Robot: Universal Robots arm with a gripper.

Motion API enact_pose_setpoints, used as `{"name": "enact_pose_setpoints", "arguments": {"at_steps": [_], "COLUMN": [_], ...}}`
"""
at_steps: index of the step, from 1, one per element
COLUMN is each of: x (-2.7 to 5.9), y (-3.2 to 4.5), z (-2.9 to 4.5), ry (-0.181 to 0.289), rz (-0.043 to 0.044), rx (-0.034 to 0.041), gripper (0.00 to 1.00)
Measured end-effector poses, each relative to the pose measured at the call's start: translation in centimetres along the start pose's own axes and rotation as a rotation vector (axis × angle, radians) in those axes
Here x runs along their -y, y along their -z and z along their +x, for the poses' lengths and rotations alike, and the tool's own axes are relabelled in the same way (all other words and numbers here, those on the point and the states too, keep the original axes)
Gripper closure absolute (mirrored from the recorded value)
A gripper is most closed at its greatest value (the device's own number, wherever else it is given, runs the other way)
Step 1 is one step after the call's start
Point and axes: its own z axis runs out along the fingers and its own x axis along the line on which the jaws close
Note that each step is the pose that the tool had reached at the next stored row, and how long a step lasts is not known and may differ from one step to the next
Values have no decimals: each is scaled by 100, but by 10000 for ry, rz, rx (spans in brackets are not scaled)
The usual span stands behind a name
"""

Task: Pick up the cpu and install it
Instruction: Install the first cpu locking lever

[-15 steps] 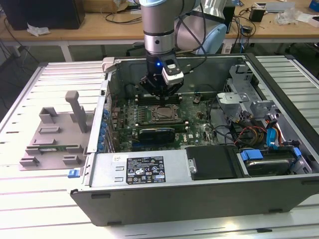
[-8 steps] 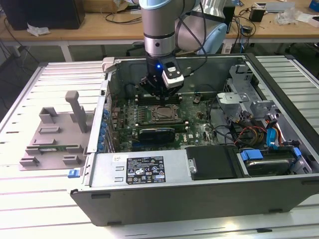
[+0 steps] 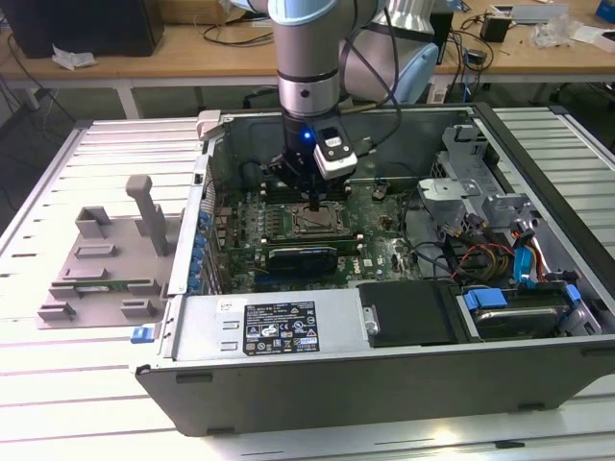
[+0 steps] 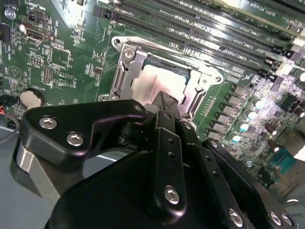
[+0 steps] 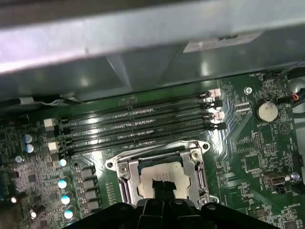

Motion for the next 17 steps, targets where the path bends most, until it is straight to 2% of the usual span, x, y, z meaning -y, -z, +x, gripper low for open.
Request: {"name": "enact_pose_setpoints", "arguments": {"at_steps": [8,11,15,17], "x": [0,-3,-3,-2], "y": [-51,-66,-57,-15], "z": [-26,-38,-39,-42], "ry": [1294,2146,2170,2170], "rz": [-77,-124,-129,-128], "rx": [19,27,27,27], "gripper": [89,89,89,89]}}
